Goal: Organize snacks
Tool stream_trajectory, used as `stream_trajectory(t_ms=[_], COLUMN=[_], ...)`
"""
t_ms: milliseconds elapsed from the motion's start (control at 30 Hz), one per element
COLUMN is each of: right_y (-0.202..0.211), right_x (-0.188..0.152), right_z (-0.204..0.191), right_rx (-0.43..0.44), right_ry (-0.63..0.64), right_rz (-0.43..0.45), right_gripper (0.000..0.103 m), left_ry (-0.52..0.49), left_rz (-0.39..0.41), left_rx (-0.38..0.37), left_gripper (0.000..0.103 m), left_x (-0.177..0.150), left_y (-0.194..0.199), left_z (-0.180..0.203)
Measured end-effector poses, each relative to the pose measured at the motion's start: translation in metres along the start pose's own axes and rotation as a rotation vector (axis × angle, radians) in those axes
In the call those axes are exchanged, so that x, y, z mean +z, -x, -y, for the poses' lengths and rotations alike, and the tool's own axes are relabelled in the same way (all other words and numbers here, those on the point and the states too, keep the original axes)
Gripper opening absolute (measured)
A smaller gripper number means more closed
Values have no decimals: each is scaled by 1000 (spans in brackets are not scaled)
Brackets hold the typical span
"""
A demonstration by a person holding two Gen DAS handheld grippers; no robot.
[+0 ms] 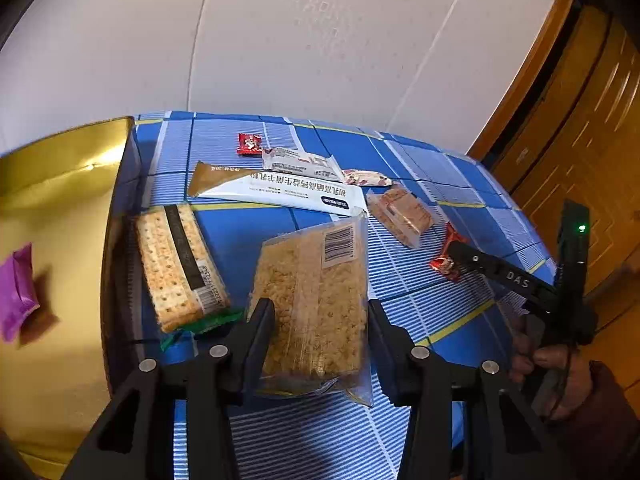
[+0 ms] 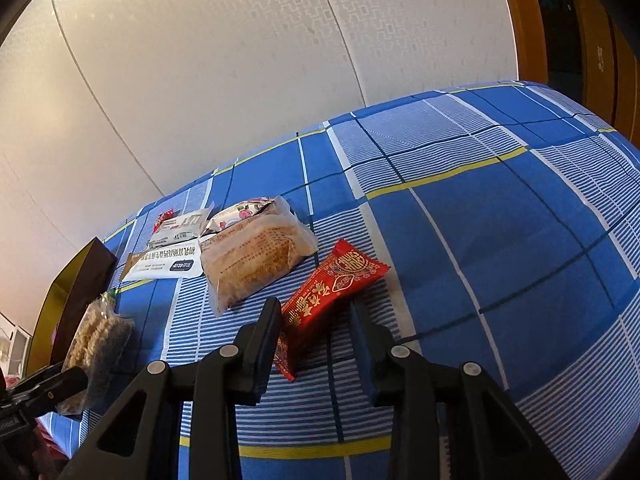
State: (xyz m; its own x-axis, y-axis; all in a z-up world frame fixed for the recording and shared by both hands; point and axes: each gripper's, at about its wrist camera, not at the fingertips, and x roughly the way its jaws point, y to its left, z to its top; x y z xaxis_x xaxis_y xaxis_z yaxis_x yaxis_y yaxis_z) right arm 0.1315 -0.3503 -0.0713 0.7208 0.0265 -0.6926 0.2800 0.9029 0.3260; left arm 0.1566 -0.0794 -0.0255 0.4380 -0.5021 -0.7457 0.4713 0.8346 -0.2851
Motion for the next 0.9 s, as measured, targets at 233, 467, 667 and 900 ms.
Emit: stream_trajectory(t_ms=[233,467,667,900], right_y=[2,3,3,3], right_x=[-5,-4,-4,-5], right_z=[3,6,8,9], right_rx=[20,42,57,58], right_ry=[6,-11,-22,-21], right_rz=[37,45,50,53], right_gripper=[34,34,34,34], left_ry=[33,-101,-216,-145], left_rz=[-38,-159,-185,-117], left_rx=[-1,72,116,81], left_gripper=[87,96,75,73], left_x=[3,12,12,4], left_y=[-9,-38,-56,-48], left_z=[-3,8,18,13])
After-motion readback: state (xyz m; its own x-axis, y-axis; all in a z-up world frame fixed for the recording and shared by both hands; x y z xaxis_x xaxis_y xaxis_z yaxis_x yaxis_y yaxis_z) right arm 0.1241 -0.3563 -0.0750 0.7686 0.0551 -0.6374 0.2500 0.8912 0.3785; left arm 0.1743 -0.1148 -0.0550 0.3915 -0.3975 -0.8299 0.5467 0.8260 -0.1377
